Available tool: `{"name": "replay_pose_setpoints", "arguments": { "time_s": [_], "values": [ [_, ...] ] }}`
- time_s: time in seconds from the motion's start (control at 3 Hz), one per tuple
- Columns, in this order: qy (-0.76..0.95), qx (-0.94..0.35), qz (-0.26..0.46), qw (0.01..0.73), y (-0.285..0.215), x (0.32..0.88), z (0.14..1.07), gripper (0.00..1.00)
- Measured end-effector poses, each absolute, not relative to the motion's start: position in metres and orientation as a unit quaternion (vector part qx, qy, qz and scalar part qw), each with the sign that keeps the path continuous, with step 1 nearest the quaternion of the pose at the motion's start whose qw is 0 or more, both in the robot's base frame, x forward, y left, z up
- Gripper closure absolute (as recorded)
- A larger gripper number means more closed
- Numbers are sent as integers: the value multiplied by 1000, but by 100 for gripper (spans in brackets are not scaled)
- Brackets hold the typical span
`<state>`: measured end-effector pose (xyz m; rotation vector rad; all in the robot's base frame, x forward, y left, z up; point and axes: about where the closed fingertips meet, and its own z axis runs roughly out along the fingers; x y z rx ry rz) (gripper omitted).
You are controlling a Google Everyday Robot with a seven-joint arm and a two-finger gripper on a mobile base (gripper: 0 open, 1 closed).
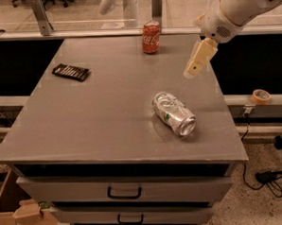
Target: Move coke can near 7up can
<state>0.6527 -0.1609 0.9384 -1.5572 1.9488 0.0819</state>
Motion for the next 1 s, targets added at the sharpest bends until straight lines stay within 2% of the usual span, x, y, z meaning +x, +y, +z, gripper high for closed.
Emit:
{"name": "replay_pose_setpoints", "arguments": {
  "time_s": [0.67,1.0],
  "values": [
    [756,-509,107,397,-148,720,902,0],
    [754,-469,143,436,-126,759,893,0]
  ]
}}
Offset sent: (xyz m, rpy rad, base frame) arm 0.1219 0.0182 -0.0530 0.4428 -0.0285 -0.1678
